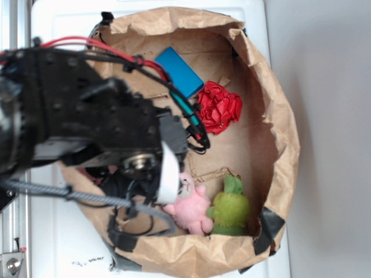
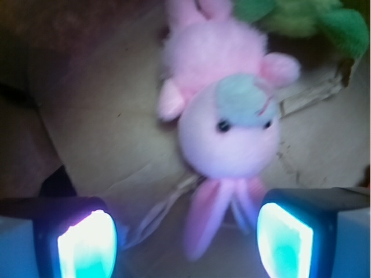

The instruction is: Grab the pink bunny.

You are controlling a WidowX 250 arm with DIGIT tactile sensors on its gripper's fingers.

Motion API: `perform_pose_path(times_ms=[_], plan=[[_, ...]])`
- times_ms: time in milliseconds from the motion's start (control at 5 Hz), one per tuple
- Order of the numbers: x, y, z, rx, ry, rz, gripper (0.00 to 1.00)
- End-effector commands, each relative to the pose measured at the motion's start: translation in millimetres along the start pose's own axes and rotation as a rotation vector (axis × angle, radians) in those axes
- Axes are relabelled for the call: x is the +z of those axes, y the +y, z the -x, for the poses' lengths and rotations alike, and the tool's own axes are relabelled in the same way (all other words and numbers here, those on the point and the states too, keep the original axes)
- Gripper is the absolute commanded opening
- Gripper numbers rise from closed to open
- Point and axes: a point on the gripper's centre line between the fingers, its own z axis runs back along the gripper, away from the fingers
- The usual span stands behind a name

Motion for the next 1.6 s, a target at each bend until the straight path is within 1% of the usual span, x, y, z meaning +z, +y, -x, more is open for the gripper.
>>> perform_pose_path(times_ms=[0, 200, 400, 600, 800, 1000, 1200, 1400], plan=[[-4, -3, -42, -0.013, -0.007, -0.059, 1.0], [-15, 3, -58, 0.004, 0.009, -0.079, 1.0], [-26, 3, -62, 0.011, 0.037, -0.078, 1.0], [-37, 4, -60, 0.007, 0.057, -0.092, 1.0], [-39, 9, -60, 0.008, 0.047, -0.094, 1.0], [-40, 16, -62, 0.02, -0.012, -0.095, 0.86], [-38, 20, -63, 0.041, -0.031, -0.1, 0.0], [-36, 22, -61, 0.042, -0.037, -0.101, 0.0]])
